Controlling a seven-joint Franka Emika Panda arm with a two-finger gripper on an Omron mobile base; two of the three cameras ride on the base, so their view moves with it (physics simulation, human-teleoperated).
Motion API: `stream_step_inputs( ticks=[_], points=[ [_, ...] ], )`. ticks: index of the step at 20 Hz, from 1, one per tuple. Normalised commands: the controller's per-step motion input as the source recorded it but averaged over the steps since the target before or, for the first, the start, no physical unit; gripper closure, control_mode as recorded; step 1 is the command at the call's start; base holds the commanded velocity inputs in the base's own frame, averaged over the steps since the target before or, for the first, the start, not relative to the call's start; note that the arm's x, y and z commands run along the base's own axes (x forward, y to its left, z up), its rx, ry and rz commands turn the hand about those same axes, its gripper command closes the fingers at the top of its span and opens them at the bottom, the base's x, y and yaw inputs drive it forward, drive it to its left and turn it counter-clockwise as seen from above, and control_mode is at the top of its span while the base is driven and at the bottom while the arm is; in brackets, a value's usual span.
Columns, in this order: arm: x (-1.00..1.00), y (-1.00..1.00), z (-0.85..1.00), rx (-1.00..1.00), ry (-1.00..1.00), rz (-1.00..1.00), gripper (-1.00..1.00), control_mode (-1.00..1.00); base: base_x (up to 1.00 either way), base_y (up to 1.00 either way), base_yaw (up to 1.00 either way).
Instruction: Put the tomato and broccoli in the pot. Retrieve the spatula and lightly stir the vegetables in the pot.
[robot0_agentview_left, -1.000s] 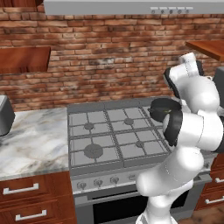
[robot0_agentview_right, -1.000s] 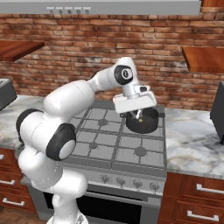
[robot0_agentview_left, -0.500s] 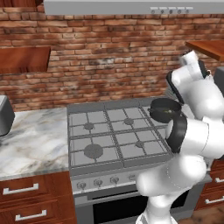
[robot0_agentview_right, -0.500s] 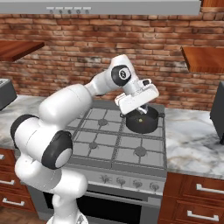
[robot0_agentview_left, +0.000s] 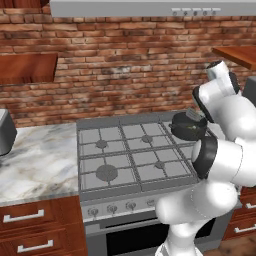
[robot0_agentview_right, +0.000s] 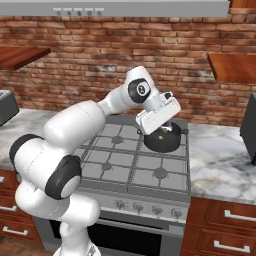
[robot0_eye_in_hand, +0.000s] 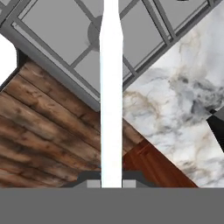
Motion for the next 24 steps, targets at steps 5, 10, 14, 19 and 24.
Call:
stream_step_inputs(
  ticks=[5,10,14,19,24],
  points=[
    [0.35,-0.32,0.04,0.0,0.2,-0.05,1.0,-1.0,0.0,0.0,0.0],
    [0.39,-0.15,0.0,0.0,0.21,-0.01,1.0,-1.0,0.0,0.0,0.0],
    [0.29,-0.18,0.0,0.0,0.2,0.0,1.0,-1.0,0.0,0.0,0.0],
    [0.13,-0.17,0.0,0.0,0.11,0.0,1.0,-1.0,0.0,0.0,0.0],
    [0.0,0.0,-0.21,0.0,0.0,0.0,1.0,-1.0,0.0,0.0,0.0]
  ],
)
